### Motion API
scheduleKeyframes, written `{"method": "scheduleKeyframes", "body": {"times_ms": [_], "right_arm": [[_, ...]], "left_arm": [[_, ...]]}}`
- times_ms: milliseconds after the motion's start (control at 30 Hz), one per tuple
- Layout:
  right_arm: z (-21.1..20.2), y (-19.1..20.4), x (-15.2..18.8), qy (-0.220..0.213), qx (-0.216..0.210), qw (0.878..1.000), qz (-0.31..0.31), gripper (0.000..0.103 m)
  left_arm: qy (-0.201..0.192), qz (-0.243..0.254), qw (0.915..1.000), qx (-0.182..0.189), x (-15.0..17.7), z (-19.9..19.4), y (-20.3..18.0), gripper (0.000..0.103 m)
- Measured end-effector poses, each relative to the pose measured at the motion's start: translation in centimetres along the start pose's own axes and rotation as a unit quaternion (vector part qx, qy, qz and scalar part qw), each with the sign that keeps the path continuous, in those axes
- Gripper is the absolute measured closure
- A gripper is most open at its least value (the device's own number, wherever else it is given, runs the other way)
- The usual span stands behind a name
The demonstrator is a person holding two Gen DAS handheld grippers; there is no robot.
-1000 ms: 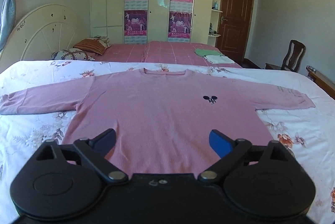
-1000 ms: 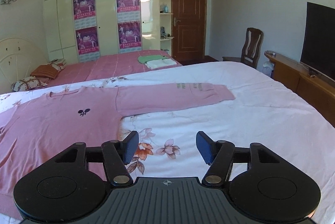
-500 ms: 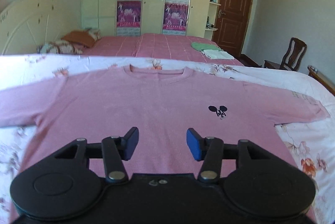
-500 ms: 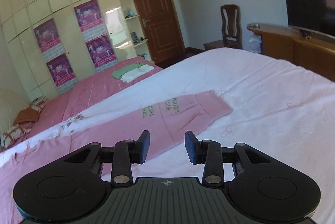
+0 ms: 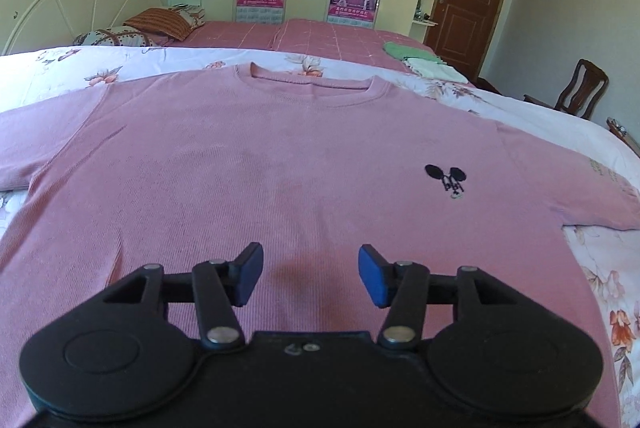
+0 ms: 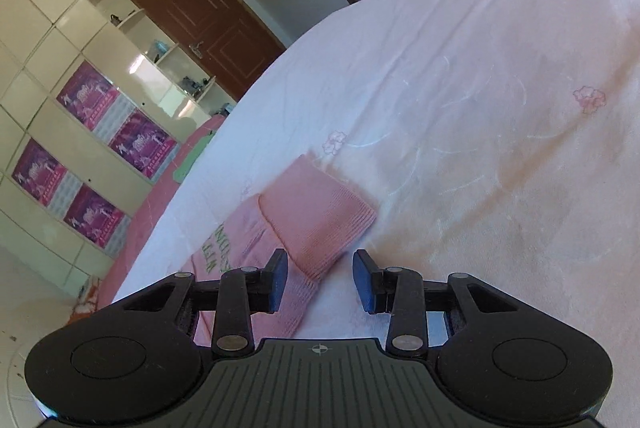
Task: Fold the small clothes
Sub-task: 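Move the right tool to the sweater's sleeve cuff and grasp it, then fold the sleeve across the sweater body with the right tool and release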
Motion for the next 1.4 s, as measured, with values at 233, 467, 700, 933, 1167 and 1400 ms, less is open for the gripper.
{"method": "scheduleKeyframes", "body": {"times_ms": [233,467,700,933,1167,1400], "right_arm": [[-1.4,0.0,-1.5,-0.011,-0.008,1.000,-0.018,0.094],[-3.6,0.8,-1.5,-0.019,0.048,0.992,-0.118,0.094],[-8.4,7.4,1.5,-0.062,0.013,0.971,-0.229,0.094],[-11.2,15.0,11.3,-0.022,-0.065,0.953,-0.295,0.094],[-11.7,23.3,23.6,0.045,-0.124,0.928,-0.349,0.094],[-9.8,30.3,33.4,0.084,-0.140,0.908,-0.386,0.094]], "left_arm": [[-0.006,-0.008,0.9995,-0.029,-1.5,1.2,1.2,0.043],[0.012,-0.007,0.9988,-0.046,-1.9,1.1,3.0,0.040],[0.028,-0.012,0.9972,-0.069,-0.9,0.1,6.6,0.037],[0.017,-0.018,0.9980,-0.058,-1.5,-0.9,9.0,0.034],[0.011,-0.011,0.9990,-0.042,-2.5,-1.0,11.0,0.034],[-0.004,-0.010,0.9995,-0.031,-4.2,-2.4,14.8,0.037]]}}
Point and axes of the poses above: each gripper's, at about its wrist camera, not at the fingertips, and z roughly the way its jaws point, y to its left, x to its underside, the point moved 9 cm from there along z, roughly the way its jaws point, and after that the axes turned 4 degrees about -z, right-handed, at the moved point
